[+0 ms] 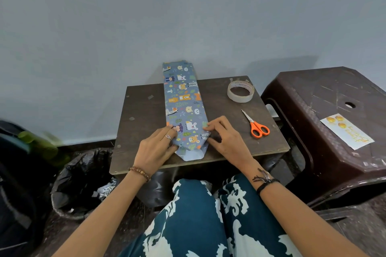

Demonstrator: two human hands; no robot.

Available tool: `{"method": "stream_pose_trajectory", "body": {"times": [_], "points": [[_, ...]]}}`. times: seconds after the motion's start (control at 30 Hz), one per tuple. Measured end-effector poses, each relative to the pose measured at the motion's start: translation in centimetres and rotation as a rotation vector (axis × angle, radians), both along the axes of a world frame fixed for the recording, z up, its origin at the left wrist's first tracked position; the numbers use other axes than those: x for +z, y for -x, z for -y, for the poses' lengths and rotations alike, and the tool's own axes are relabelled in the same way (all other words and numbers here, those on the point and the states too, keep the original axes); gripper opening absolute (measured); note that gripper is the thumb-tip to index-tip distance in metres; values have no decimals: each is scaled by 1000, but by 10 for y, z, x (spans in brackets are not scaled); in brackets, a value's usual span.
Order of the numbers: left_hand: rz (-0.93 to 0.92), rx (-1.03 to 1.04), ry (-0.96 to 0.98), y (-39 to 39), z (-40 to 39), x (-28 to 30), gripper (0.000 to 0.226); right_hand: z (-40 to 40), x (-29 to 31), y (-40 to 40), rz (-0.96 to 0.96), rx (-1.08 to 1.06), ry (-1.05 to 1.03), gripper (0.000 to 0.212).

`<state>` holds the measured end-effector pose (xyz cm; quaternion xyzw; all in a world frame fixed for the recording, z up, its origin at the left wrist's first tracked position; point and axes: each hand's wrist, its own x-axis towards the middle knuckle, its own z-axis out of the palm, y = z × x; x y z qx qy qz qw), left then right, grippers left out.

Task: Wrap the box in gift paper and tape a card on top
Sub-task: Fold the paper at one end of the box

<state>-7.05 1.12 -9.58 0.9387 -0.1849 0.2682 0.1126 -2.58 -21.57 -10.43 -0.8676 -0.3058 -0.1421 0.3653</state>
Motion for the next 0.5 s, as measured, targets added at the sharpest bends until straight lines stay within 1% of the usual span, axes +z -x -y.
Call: {"method": "stream_pose_trajectory", "body": {"times": [0.1, 0.2, 0.33, 0.43, 0.5], "points": [[-55, -3, 84, -1, -3, -1, 22, 0, 2, -1, -113, 42, -66, 28], [-121, -40, 110, -3, -10, 0, 28, 6, 4, -1, -216, 86, -114, 33], [-176, -98, 128, 0, -19, 2, 35, 9, 4, 1, -208, 110, -120, 37], [-173, -106, 139, -1, -18, 2, 32, 7, 4, 1, -178, 77, -140, 34], [-166, -83, 192, -2, -16, -1, 27, 6, 3, 2, -152, 57, -133, 33]]}}
